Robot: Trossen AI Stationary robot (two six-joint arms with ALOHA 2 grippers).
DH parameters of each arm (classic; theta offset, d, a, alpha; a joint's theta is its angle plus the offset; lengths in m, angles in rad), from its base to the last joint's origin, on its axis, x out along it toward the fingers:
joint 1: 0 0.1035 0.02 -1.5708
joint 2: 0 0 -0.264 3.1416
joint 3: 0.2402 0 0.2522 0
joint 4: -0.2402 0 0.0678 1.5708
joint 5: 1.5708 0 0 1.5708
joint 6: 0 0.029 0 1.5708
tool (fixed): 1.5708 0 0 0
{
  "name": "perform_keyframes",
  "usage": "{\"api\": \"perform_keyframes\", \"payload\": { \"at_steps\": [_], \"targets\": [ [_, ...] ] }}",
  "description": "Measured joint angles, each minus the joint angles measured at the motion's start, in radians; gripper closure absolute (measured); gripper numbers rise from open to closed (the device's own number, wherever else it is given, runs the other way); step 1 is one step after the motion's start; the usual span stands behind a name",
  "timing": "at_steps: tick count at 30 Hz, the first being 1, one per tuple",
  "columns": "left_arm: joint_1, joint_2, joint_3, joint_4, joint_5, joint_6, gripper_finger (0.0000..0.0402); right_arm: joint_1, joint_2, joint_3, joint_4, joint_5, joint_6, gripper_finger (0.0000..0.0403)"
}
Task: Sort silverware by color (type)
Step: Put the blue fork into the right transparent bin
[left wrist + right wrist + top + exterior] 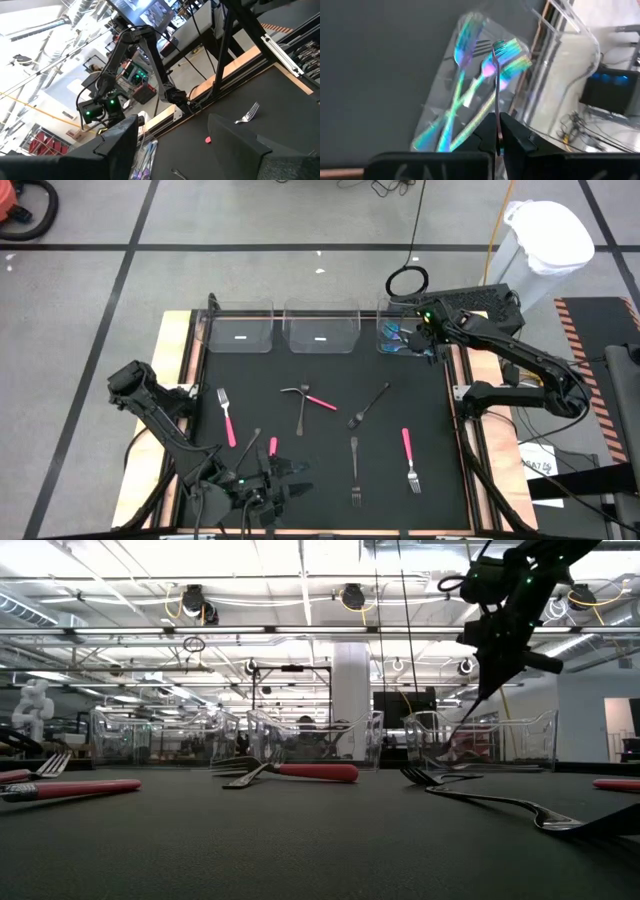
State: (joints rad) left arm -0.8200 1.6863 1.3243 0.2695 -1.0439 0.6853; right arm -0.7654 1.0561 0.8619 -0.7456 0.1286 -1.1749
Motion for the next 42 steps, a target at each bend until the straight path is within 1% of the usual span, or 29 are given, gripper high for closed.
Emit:
{"api": "perform_keyframes", "payload": {
  "at_steps": [2,6,10,14,18,25,34,40,42],
  "targets": [
    [0.000,0.000,0.000,0.000,0.000,0.000,0.0160,0.000,0.000,0.000,0.000,-0.028,0.015,0.0394],
    [0.000,0.000,0.000,0.000,0.000,0.000,0.0160,0.000,0.000,0.000,0.000,-0.052,0.030,0.0393],
    [0.000,0.000,0.000,0.000,0.000,0.000,0.0160,-0.008,0.000,0.000,0.000,-0.052,0.037,0.0392],
    [0.000,0.000,0.000,0.000,0.000,0.000,0.0160,-0.036,0.001,0.000,0.009,-0.051,0.062,0.0383],
    [0.000,0.000,0.000,0.000,0.000,0.000,0.0160,-0.062,0.001,0.000,0.012,-0.049,0.082,0.0360],
    [0.001,0.000,0.000,0.001,0.000,-0.001,0.0160,-0.080,0.001,0.000,0.014,-0.047,0.089,0.0305],
    [0.002,0.000,0.000,0.001,0.000,0.000,0.0160,-0.089,0.003,0.000,0.034,0.093,0.143,0.0251],
    [0.003,0.000,0.000,0.001,0.000,0.000,0.0160,-0.113,0.003,0.000,0.041,0.117,0.176,0.0219],
    [0.003,0.000,0.000,0.002,0.000,0.000,0.0160,-0.122,0.005,0.000,0.050,0.145,0.188,0.0209]
  ]
}}
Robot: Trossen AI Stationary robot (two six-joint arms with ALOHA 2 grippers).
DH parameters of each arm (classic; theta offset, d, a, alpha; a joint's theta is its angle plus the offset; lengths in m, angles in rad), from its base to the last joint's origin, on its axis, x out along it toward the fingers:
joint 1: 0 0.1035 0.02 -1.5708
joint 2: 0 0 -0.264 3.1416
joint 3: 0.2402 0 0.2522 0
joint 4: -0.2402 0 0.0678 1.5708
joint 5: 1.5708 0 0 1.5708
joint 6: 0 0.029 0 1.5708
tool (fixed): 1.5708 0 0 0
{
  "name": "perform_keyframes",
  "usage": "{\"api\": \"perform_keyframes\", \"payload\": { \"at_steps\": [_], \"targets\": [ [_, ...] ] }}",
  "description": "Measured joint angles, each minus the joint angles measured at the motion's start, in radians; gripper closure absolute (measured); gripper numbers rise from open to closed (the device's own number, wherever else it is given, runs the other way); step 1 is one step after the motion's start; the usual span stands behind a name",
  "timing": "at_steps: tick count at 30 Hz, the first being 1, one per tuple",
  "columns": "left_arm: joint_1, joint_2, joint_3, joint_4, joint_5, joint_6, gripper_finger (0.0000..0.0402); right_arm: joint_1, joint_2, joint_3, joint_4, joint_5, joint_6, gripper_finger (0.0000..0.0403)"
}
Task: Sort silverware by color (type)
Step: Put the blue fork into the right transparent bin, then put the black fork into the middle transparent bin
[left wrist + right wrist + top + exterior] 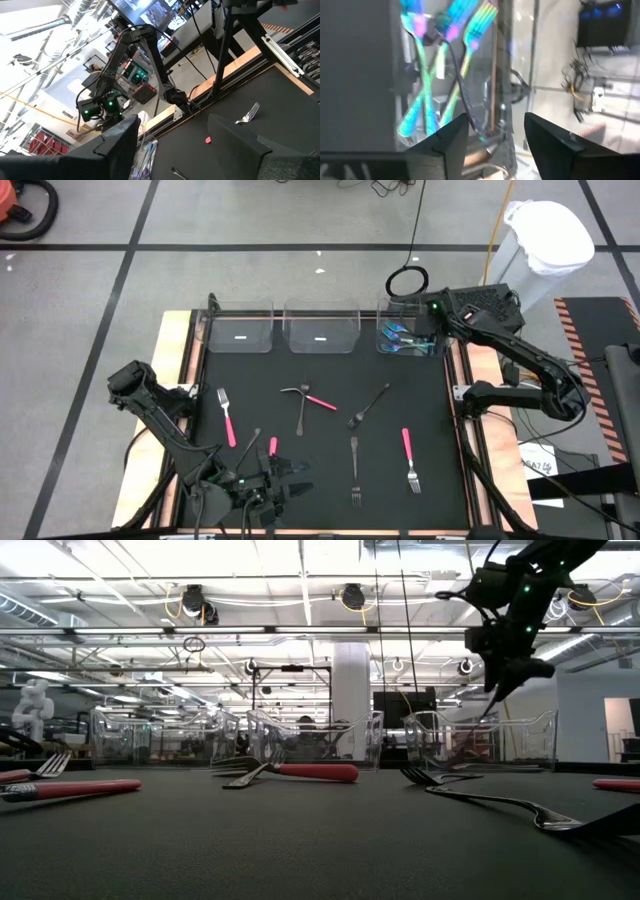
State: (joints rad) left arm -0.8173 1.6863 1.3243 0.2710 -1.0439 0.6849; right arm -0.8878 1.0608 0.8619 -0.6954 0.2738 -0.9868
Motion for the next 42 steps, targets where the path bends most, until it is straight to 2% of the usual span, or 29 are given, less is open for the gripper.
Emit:
{"api": "perform_keyframes", "payload": {
  "at_steps": [9,16,21,26,35,42],
  "targets": [
    [0.000,0.000,0.000,0.000,0.000,0.000,0.0160,-0.022,0.001,0.000,0.014,0.015,0.117,0.0171],
    [0.013,0.000,0.000,0.000,0.004,-0.003,0.0160,-0.001,-0.020,0.000,0.011,0.015,0.162,0.0174],
    [0.039,0.000,0.000,-0.002,0.074,-0.033,0.0160,0.020,-0.063,0.000,0.010,0.014,0.195,0.0176],
    [0.057,0.000,0.000,-0.009,0.100,-0.052,0.0160,0.066,-0.138,0.000,-0.015,0.011,0.239,0.0176],
    [0.081,0.000,0.000,-0.019,0.125,-0.070,0.0160,0.202,-0.258,0.000,-0.069,-0.146,0.337,0.0177],
    [0.105,0.000,0.000,-0.029,0.144,-0.079,0.0160,0.336,-0.271,0.000,-0.073,-0.249,0.458,0.0177]
  ]
}}
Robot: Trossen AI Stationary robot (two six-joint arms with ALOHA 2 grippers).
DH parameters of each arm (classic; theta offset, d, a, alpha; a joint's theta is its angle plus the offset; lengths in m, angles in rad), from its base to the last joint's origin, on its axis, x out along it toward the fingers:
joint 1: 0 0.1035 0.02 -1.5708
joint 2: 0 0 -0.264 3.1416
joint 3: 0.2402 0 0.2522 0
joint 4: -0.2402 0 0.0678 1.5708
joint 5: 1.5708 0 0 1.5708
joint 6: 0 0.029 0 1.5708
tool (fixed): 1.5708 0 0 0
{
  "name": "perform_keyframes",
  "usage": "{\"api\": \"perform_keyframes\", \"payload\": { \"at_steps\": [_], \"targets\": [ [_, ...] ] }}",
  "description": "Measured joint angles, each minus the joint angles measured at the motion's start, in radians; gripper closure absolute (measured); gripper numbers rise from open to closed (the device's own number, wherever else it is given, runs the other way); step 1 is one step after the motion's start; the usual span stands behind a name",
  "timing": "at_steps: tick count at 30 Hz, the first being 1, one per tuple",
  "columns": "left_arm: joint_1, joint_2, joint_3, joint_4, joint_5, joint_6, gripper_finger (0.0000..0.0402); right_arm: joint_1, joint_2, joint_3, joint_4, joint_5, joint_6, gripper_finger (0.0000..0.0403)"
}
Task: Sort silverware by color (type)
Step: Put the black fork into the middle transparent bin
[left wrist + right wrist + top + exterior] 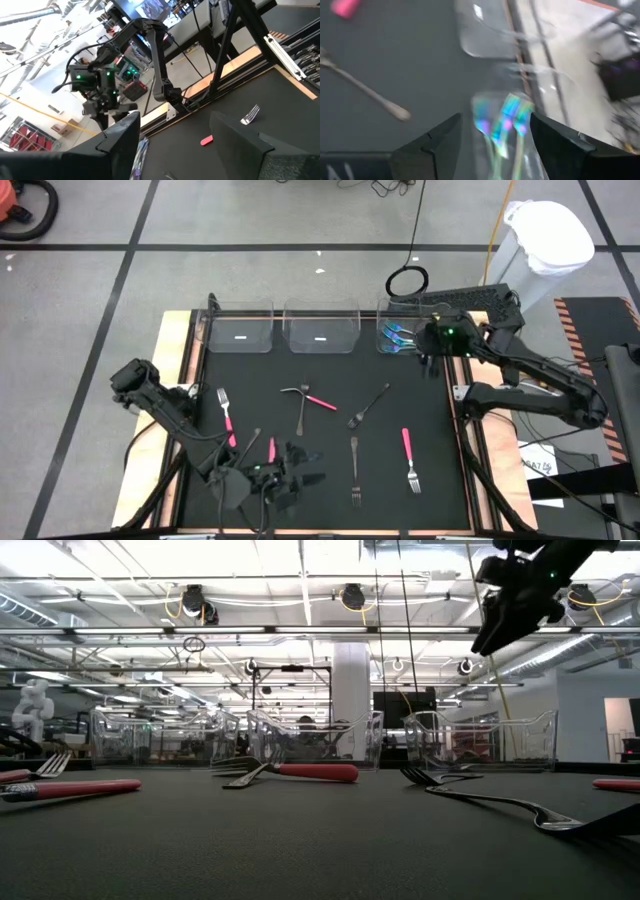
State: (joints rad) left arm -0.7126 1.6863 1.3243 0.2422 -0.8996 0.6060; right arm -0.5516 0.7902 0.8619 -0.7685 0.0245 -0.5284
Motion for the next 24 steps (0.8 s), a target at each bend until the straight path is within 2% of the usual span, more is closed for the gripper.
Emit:
{"api": "perform_keyframes", "payload": {
  "at_steps": [4,9,17,24],
  "targets": [
    [0.009,0.000,0.000,-0.012,0.000,-0.008,0.0160,0.090,0.002,0.000,0.011,-0.052,0.064,0.0177],
    [0.018,0.000,0.000,-0.073,0.000,-0.050,0.0160,0.205,0.003,0.000,0.051,-0.050,0.144,0.0177],
    [0.018,0.000,0.000,-0.081,-0.002,-0.058,0.0160,0.404,0.050,0.000,0.148,0.053,0.257,0.0177],
    [0.018,0.000,0.000,-0.131,-0.011,-0.151,0.0160,0.546,0.164,0.000,0.279,0.067,0.357,0.0177]
  ]
}}
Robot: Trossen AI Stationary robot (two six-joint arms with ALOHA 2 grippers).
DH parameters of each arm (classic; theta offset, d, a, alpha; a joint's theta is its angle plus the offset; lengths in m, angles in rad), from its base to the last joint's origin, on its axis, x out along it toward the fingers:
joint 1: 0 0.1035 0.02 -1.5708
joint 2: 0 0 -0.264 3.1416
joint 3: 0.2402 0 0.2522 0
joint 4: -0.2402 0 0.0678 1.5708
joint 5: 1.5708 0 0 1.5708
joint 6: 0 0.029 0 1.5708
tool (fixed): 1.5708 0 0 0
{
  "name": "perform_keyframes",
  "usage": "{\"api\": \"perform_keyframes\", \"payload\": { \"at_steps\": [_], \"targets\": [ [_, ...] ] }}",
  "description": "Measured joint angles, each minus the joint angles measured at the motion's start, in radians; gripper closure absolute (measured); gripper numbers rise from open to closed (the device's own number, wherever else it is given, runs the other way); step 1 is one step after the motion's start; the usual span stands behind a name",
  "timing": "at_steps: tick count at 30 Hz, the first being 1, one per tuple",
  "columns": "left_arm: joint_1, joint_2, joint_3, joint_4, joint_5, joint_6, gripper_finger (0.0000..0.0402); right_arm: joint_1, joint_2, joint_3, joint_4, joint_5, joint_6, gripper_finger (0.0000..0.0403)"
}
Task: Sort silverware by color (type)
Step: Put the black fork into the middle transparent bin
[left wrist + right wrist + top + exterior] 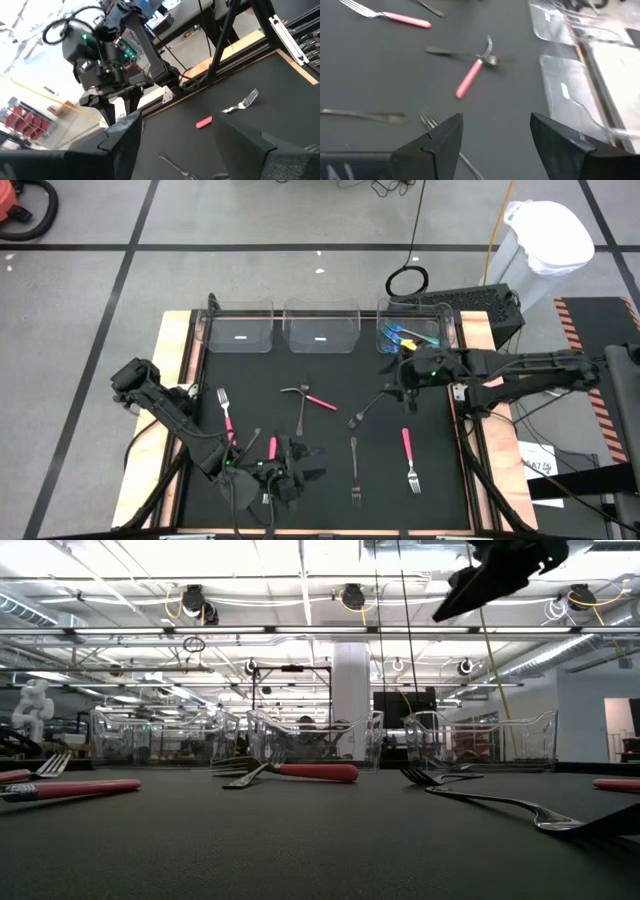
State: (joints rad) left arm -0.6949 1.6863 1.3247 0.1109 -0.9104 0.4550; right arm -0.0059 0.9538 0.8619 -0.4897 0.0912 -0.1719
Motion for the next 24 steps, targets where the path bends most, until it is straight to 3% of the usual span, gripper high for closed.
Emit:
{"api": "perform_keyframes", "payload": {
  "at_steps": [14,24],
  "targets": [
    [-0.002,0.000,0.000,-0.145,-0.007,-0.210,0.0160,0.230,0.312,0.000,0.311,0.120,-0.031,0.0177],
    [-0.003,0.000,0.000,-0.304,-0.010,-0.361,0.0160,0.284,0.450,0.000,0.358,0.121,0.013,0.0177]
  ]
}}
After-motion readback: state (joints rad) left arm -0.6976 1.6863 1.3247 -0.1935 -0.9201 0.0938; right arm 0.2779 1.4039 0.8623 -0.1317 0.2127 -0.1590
